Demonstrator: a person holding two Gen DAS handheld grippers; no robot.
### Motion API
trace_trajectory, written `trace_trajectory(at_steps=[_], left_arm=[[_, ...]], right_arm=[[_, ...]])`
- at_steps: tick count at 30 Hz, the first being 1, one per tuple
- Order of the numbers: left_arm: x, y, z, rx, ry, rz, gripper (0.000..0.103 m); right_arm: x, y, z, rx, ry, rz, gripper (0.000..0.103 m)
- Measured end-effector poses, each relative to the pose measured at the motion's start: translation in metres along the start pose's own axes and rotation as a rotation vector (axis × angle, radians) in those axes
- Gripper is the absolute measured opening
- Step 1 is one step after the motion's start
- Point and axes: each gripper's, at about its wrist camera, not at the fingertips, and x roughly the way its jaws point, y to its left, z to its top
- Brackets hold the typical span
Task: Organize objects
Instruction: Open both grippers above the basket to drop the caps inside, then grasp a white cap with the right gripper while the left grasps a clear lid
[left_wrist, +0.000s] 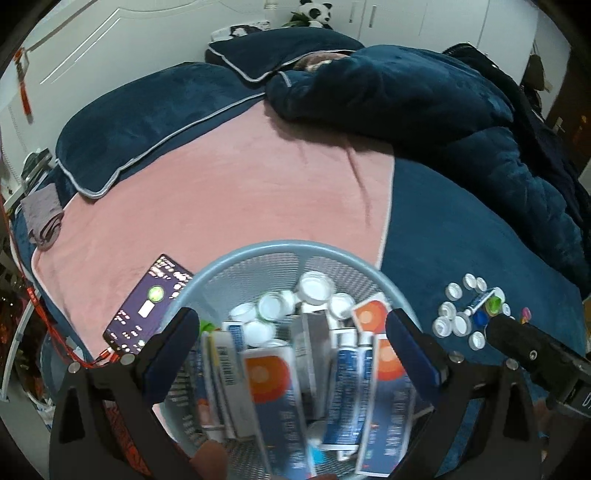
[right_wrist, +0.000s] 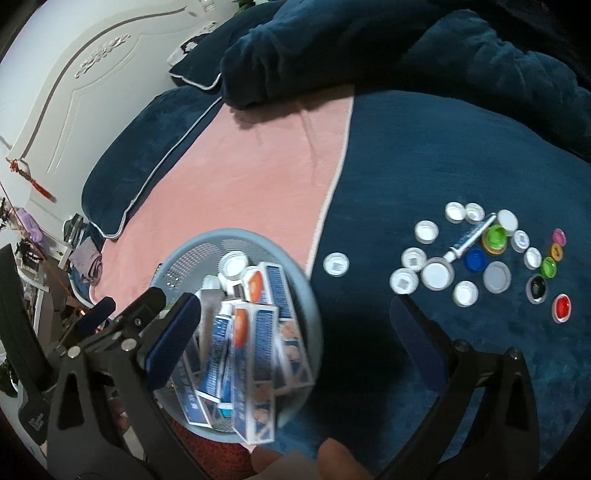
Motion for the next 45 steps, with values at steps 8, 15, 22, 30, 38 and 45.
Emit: trace_trajectory(at_steps=[8, 15, 22, 30, 38, 45], left_arm=[[-0.004, -0.058, -0.001, 0.099, 0.004, -0.04, 0.102], [-0.002, -0.11, -0.003, 0.176, 0.022, -0.066, 0.102], [0.01, -0.169, -0.013, 0.316, 0.054, -0.063, 0.102], [0.023, -0.19, -0.011, 0.37, 0.099, -0.077, 0.102], [0.034, -0.166, -0.001, 0.306, 0.123, -0.06, 0.102], [0.043, -0.167, 0.006, 0.256, 0.135, -0.05, 0.102]], right_arm=[[-0.025, -0.047, -0.003, 0.065, -0.028, -0.037, 0.103], [-0.047, -0.099, -0.009, 0.137, -0.049, -0.072, 0.103], [-0.063, -0.156, -0.018, 0.204, -0.055, -0.11, 0.103], [-0.045, -0.195, -0.021, 0.245, -0.016, -0.13, 0.103], [0.014, -0.185, -0.013, 0.195, 0.102, -0.113, 0.103], [0.059, -0.18, -0.007, 0.132, 0.158, -0.155, 0.101]])
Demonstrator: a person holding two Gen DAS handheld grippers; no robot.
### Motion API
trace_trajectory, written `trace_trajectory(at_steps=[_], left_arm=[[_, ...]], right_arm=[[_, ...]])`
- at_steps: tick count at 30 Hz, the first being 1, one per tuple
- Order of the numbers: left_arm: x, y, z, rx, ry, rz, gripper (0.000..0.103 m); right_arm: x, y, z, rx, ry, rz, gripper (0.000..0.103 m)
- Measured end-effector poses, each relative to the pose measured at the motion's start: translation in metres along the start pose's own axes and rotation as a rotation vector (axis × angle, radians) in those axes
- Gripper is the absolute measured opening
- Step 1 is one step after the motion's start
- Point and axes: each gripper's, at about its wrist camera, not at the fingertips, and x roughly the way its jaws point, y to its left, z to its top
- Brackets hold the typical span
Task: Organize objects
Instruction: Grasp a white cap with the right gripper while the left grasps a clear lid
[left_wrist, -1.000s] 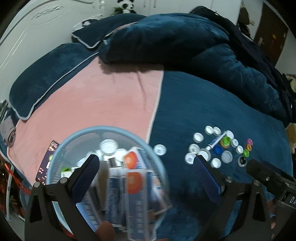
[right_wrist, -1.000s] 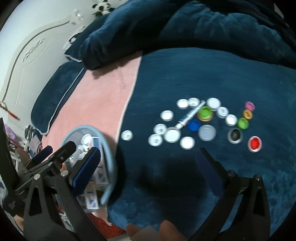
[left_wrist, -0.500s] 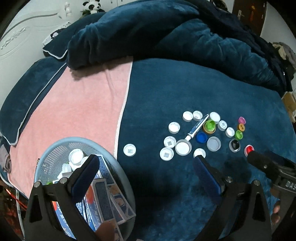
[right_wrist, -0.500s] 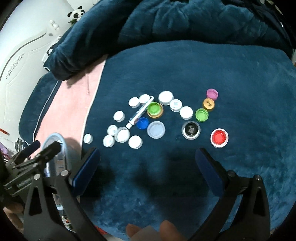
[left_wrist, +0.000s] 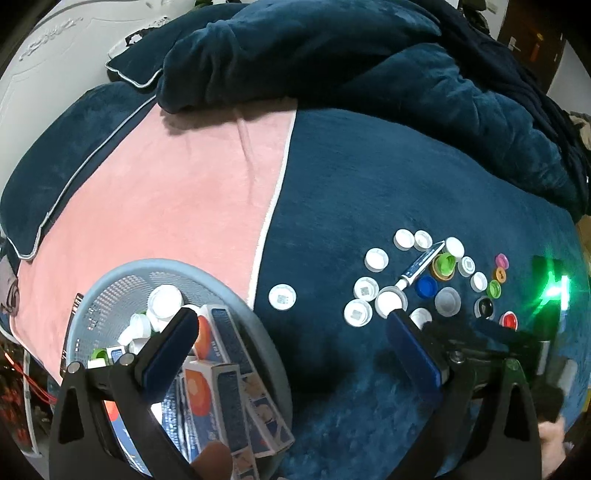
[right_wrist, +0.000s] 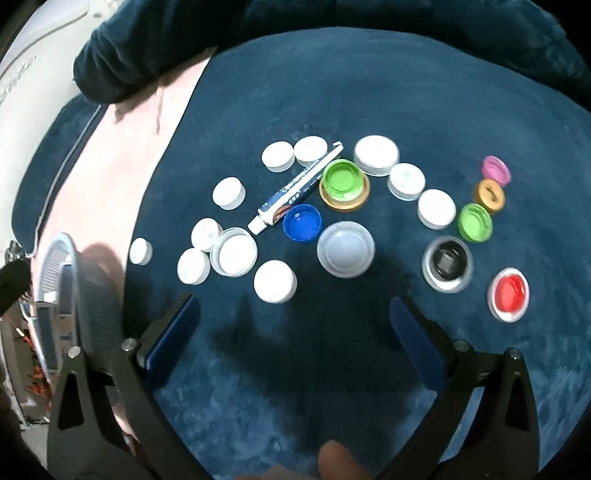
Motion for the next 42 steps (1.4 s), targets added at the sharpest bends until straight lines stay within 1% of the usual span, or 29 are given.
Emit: trace_trajectory(at_steps=[2, 3, 4, 6, 8, 9, 10, 15, 18, 21, 24, 27, 29, 31, 33, 36, 38, 41, 42], left_arm=[[-0.001, -0.007, 0.002, 0.004, -0.005, -0.004, 0.102], [-0.001, -0.01, 0.003, 0.007, -0.007, -0.005, 0.102], [-0.002, -0.013, 0.003, 0.01, -0.009, -0.007, 0.102], [-0.003, -0.022, 0.004, 0.012, -0.011, -0.015, 0.102], [-0.004, -0.03, 0.005, 0.015, -0.015, -0.023, 0.102], [-0.005, -0.034, 0.004, 0.021, -0.02, -0.027, 0.102], [-0.006, -0.037, 0.004, 0.027, -0.022, -0.027, 0.102], [0.003, -0.05, 0.0, 0.058, -0.007, -0.018, 0.102], [0.016, -0.056, -0.004, 0.071, 0.024, -0.034, 0.102], [0.026, -0.067, -0.009, 0.077, 0.058, -0.061, 0.101], [0.031, -0.086, -0.013, 0.093, 0.068, -0.093, 0.101], [0.038, -0.102, -0.02, 0.082, 0.046, -0.105, 0.101], [0.05, -0.111, -0.029, 0.059, 0.053, -0.096, 0.101], [0.062, -0.122, -0.042, 0.047, 0.029, -0.077, 0.101], [0.072, -0.127, -0.053, 0.039, 0.016, -0.059, 0.1], [0.085, -0.129, -0.064, 0.024, -0.001, -0.059, 0.097], [0.089, -0.133, -0.064, 0.047, -0.013, -0.069, 0.096], [0.09, -0.15, -0.06, 0.144, -0.068, -0.09, 0.093], [0.092, -0.155, -0.06, 0.17, -0.074, -0.101, 0.093]], right_arm=[[0.011, 0.001, 0.003, 0.002, 0.031, 0.005, 0.092], [0.017, 0.002, 0.004, -0.001, 0.045, 0.009, 0.081], [0.022, 0.002, 0.005, -0.005, 0.059, 0.013, 0.074], [0.03, 0.005, 0.005, -0.016, 0.076, 0.015, 0.069], [0.036, 0.007, 0.006, -0.027, 0.079, 0.017, 0.057], [0.039, 0.008, 0.005, -0.036, 0.081, 0.018, 0.039], [0.04, 0.007, 0.005, -0.038, 0.083, 0.022, 0.032], [0.03, -0.012, -0.001, 0.003, 0.078, 0.069, 0.032], [0.02, -0.032, -0.008, 0.048, 0.084, 0.065, 0.032], [0.013, -0.063, -0.015, 0.133, 0.098, 0.076, 0.032], [0.003, -0.089, -0.024, 0.245, 0.098, 0.128, 0.032], [-0.009, -0.103, -0.034, 0.294, 0.083, 0.135, 0.032], [-0.018, -0.109, -0.04, 0.321, 0.077, 0.126, 0.032], [-0.018, -0.104, -0.04, 0.356, 0.085, 0.133, 0.032], [-0.023, -0.107, -0.05, 0.393, 0.09, 0.144, 0.032], [-0.022, -0.107, -0.06, 0.401, 0.104, 0.144, 0.032], [-0.017, -0.103, -0.063, 0.38, 0.119, 0.121, 0.032], [-0.012, -0.099, -0.066, 0.371, 0.128, 0.112, 0.032], [-0.012, -0.1, -0.067, 0.37, 0.131, 0.109, 0.032]])
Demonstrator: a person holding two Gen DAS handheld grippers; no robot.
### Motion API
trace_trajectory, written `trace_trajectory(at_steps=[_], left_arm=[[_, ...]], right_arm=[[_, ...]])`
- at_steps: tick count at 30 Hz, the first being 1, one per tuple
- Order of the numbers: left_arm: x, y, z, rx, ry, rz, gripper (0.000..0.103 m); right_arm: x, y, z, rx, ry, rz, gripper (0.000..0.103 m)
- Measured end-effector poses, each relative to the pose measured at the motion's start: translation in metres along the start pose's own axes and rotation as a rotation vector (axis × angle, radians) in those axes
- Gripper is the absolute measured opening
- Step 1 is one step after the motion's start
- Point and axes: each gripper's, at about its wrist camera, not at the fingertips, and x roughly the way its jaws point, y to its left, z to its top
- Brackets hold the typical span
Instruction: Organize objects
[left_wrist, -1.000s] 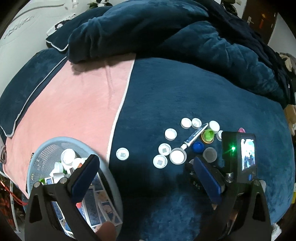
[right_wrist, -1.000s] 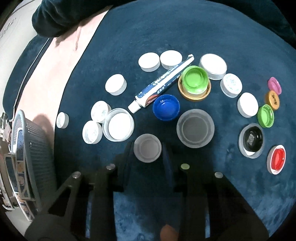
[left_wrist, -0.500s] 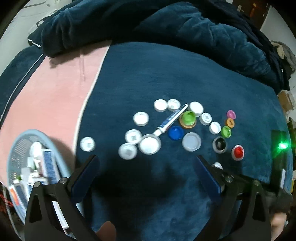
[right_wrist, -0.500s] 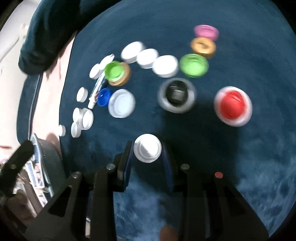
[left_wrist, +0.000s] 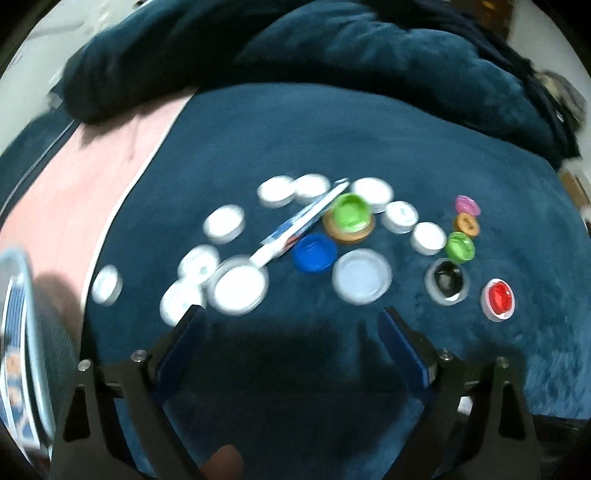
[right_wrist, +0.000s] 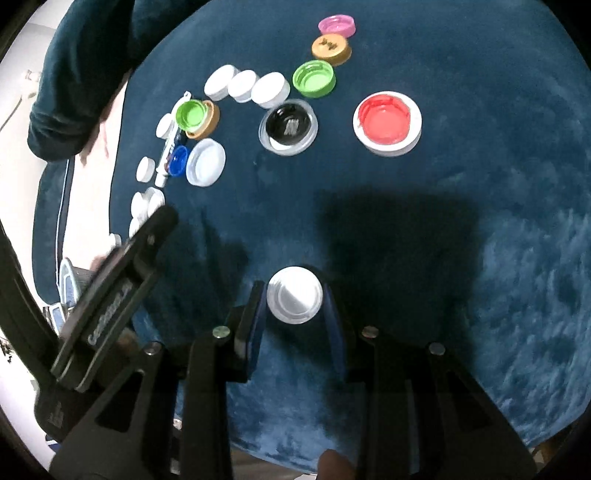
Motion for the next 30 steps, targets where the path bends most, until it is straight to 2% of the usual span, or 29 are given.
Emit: trace_trajectory(at_steps=[3, 7, 8, 10, 12, 16, 19, 25, 30], left_arm=[[0.013, -0.013, 0.003, 0.047, 0.023, -0.045, 0.087], [0.033, -0.023, 0.008, 0.047, 0.062, -0.1, 0.08], [0.036, -0.024, 0.009, 0.044, 0.066, -0.11, 0.076], [0.043, -0.022, 0.014, 0.025, 0.07, -0.136, 0.065], [0.046, -0.019, 0.016, 0.01, 0.075, -0.152, 0.041], [0.041, -0.008, 0.011, -0.034, 0.077, -0.198, 0.041], [0.031, -0.003, 0.004, -0.039, 0.077, -0.2, 0.041], [-0.005, 0.012, -0.004, -0.026, 0.043, -0.163, 0.041], [-0.045, 0.027, -0.004, 0.02, -0.004, -0.096, 0.041]], right_arm=[[0.002, -0.002, 0.001, 0.007, 0.001, -0.008, 0.032], [0.002, -0.003, 0.002, -0.01, -0.017, -0.033, 0.032], [0.002, -0.004, 0.002, -0.016, -0.02, -0.038, 0.032], [0.003, -0.004, 0.001, -0.02, -0.021, -0.042, 0.032], [0.003, -0.005, 0.002, -0.025, -0.02, -0.044, 0.032], [0.003, -0.005, 0.001, -0.025, -0.022, -0.043, 0.032], [0.002, -0.005, 0.001, -0.025, -0.029, -0.048, 0.032], [-0.006, -0.002, 0.0, -0.023, -0.071, -0.064, 0.032], [-0.02, 0.008, 0.0, -0.028, -0.12, -0.052, 0.032]])
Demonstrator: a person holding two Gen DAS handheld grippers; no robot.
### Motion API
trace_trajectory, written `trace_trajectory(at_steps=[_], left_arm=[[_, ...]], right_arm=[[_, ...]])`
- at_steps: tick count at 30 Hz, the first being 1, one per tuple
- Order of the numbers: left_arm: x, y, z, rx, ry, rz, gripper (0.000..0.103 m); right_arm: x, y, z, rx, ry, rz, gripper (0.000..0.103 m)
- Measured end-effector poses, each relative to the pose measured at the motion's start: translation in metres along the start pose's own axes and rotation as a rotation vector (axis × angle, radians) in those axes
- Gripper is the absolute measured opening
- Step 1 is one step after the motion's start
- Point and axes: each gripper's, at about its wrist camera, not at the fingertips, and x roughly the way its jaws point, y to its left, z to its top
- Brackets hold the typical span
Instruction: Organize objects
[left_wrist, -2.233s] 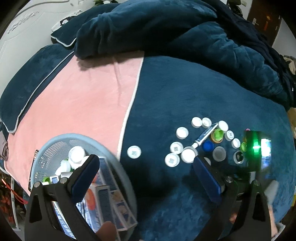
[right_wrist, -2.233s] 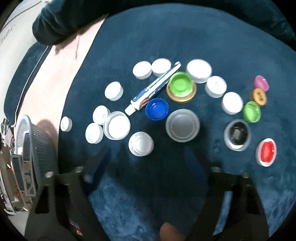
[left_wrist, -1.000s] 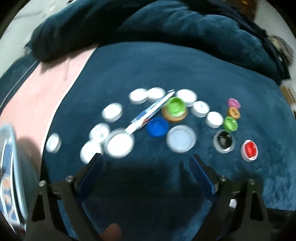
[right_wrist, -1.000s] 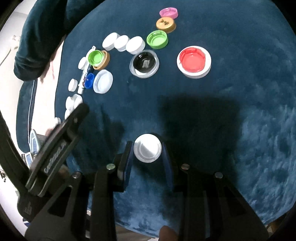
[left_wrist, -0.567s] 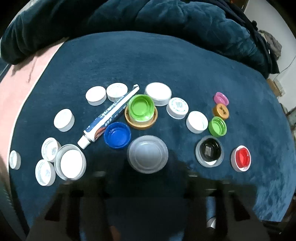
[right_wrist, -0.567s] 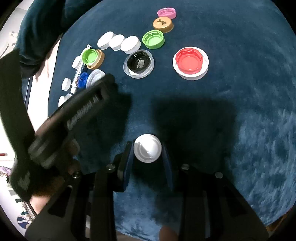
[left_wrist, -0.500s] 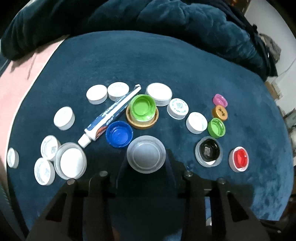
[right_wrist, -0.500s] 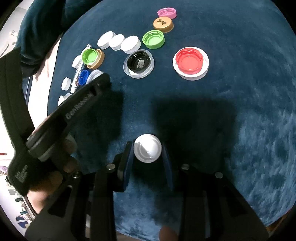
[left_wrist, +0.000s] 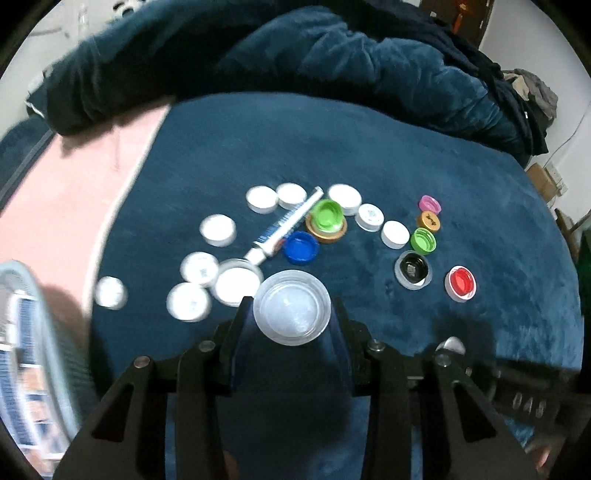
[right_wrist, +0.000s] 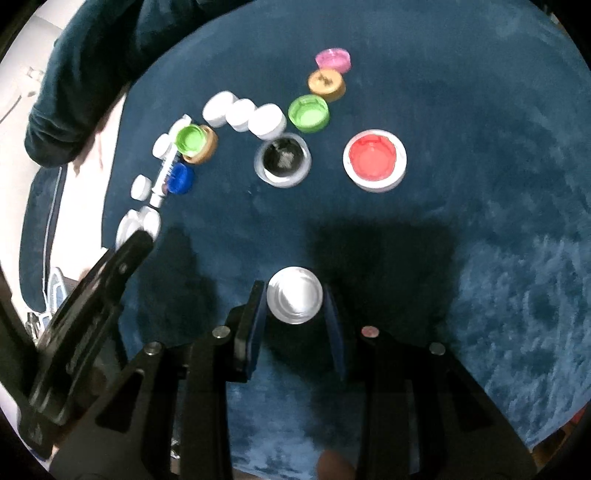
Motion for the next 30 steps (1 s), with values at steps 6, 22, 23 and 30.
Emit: trace_trajectory(at_steps=[6, 22, 23, 30], left_arm=[[-0.049, 0.024, -0.003, 0.006, -0.054, 0.054, 0.041], [-0.161, 0.162, -0.016, -0.214, -0.191, 0.157, 0.041], [-0.163, 0.171, -0.017, -0.228, -0.193, 0.17, 0.041], [-0.17, 0.244, -0.032, -0.4, -0.2, 0.232, 0.041]], right_arm=[[-0.011, 0.028, -0.004, -0.034, -0.038, 0.027, 0.032], [-0.022, 0.171, -0.03, -0.288, -0.087, 0.237, 0.033], [-0.023, 0.179, -0.032, -0.303, -0.088, 0.249, 0.033], [-0.021, 0.239, -0.047, -0.445, -0.086, 0.325, 0.034]])
